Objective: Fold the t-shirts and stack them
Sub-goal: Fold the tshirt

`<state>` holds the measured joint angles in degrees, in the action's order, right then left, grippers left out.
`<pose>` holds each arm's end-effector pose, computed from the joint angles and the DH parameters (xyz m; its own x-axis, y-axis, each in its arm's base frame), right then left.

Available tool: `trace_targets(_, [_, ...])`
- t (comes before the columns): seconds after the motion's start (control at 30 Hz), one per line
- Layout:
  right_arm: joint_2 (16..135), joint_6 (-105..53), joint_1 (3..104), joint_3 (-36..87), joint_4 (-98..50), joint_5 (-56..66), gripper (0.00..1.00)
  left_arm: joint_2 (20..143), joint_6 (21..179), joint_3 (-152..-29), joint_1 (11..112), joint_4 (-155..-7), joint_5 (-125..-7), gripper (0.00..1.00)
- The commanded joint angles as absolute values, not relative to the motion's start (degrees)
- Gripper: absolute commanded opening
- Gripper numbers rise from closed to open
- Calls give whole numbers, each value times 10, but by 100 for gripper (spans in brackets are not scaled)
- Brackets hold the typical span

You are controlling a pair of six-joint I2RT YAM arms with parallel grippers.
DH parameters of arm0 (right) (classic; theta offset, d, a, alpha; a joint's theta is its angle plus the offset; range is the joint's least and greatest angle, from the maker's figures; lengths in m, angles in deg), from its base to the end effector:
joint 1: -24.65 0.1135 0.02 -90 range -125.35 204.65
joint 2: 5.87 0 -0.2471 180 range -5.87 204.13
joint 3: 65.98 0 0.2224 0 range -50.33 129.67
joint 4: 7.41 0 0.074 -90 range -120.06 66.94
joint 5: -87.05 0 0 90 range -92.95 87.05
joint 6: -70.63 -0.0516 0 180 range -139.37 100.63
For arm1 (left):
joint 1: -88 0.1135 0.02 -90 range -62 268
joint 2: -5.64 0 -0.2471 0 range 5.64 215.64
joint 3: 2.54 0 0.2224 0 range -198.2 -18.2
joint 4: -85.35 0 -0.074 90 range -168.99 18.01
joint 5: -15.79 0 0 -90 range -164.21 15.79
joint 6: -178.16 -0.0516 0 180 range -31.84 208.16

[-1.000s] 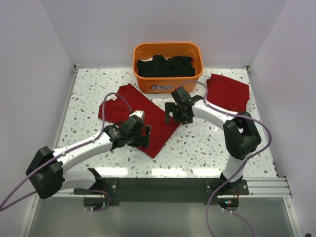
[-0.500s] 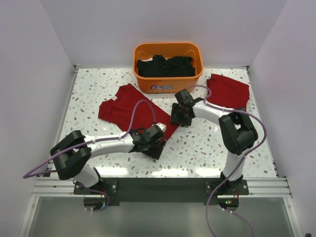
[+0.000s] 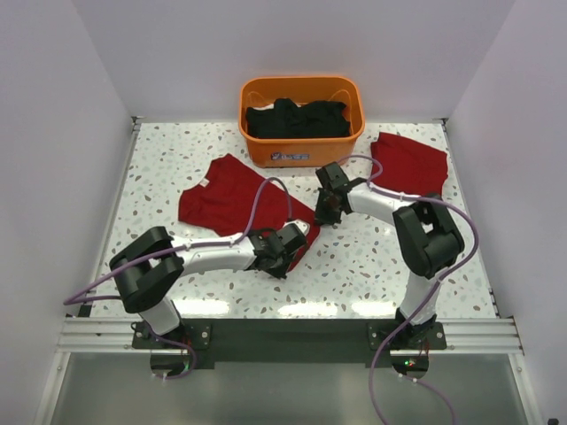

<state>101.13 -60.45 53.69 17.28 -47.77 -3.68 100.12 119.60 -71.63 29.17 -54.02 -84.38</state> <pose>0.3069 0.1697 0.1473 -0.9086 0.2471 -0.3368 0.1546 0.9479 0.2784 0.1584 -0.2442 0.1505 -0.8234 0.3692 -0.4309 0.4402 0.8948 -0.0743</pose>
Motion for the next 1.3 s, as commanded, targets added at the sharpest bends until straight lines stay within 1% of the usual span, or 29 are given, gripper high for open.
trace_targets(0.0, [993,-604,530,151,-491,-69,6,1017,1194,-737,273,-526,-848,0])
trace_targets(0.03, [984,-598,529,149,-495,-74,6,1014,1193,-742,267,-522,-846,0])
trace_targets(0.07, [976,-594,528,147,-500,-80,0,1007,1195,-751,261,-518,-844,0])
trace_targets(0.23, [911,-552,526,134,-568,-137,0,986,1204,-783,208,-518,-795,0])
trace_targets(0.33, [858,-525,521,119,-611,-148,0,979,1210,-795,185,-551,-745,0])
trace_targets(0.37, [832,-519,520,113,-623,-153,0,978,1214,-797,182,-563,-706,0])
trace_targets(0.43, [807,-505,521,108,-667,-191,0,976,1216,-802,174,-591,-673,0])
trace_targets(0.57, [735,-483,518,108,-732,-243,0,947,1222,-812,165,-594,-671,0])
trace_targets(0.7, [696,-456,519,158,-783,-225,0,910,1226,-814,165,-589,-684,0])
trace_targets(0.87, [726,-427,518,223,-792,-176,0,856,1238,-816,172,-555,-740,0])
trace_targets(1.0, [763,-418,522,276,-790,-145,0,827,1244,-815,216,-513,-774,0])
trace_targets(1.1, [787,-418,528,316,-780,-125,0,806,1238,-804,278,-492,-777,0])
trace_targets(1.23, [838,-416,549,372,-778,-118,0,786,1223,-795,307,-482,-802,0])
trace_targets(1.27, [848,-417,558,385,-778,-120,0,785,1220,-796,312,-476,-824,0])
